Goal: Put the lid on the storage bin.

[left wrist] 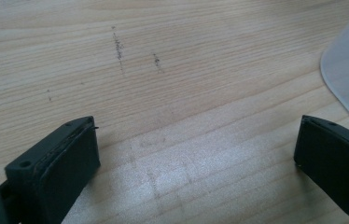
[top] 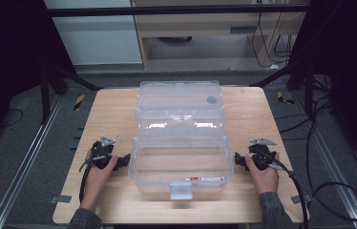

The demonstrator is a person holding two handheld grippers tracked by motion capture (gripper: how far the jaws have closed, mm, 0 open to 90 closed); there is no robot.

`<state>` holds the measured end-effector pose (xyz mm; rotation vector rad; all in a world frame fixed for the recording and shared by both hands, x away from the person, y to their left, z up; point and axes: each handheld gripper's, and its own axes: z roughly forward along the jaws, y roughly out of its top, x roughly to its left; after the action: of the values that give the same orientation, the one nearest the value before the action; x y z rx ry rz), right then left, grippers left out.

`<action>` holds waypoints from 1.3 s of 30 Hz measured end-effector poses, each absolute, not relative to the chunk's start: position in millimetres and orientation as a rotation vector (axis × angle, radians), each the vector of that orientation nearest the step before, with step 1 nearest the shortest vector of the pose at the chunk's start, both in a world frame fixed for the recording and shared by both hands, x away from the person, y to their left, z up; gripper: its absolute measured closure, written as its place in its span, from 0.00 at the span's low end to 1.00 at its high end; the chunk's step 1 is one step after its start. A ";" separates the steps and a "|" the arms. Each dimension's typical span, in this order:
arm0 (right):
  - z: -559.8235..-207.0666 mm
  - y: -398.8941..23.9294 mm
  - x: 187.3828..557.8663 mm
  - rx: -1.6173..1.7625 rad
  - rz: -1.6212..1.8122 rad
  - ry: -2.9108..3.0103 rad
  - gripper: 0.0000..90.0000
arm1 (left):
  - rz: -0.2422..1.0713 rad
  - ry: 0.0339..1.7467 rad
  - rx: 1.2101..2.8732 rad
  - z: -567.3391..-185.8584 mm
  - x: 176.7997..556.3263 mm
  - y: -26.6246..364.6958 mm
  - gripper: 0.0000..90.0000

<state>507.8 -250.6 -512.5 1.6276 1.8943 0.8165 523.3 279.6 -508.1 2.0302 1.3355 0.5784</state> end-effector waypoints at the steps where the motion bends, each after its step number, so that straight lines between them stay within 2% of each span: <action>1: -512.5 -250.7 507.7 1.627 0.818 1.895 0.00 | 0.578 1.336 2.030 -508.1 523.3 279.6 0.00; 9: -512.4 -252.0 505.5 1.614 0.819 1.906 0.01 | 0.554 1.280 2.061 -508.0 519.3 280.0 0.00; 15: -508.5 -252.4 500.1 1.535 0.810 1.945 0.10 | 0.530 1.230 2.097 -497.4 509.3 281.5 0.05; 22: -466.0 -248.9 481.7 1.287 0.719 2.050 0.12 | 0.580 1.131 2.112 -467.6 494.6 284.4 0.06; 25: -449.0 -251.0 478.8 1.242 0.711 2.112 0.14 | 0.560 1.123 2.054 -450.1 487.1 288.2 0.05; 31: -424.1 -258.5 482.3 1.223 0.749 2.188 0.17 | 0.550 1.039 2.090 -421.1 474.4 288.4 0.05; 39: -382.2 -250.6 501.0 1.055 0.710 2.328 0.28 | 0.521 0.907 2.122 -394.2 473.2 280.2 0.05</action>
<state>501.0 -250.6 -382.2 1.0549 2.3283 0.7105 473.2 280.2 -394.2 2.1216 0.9067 0.5212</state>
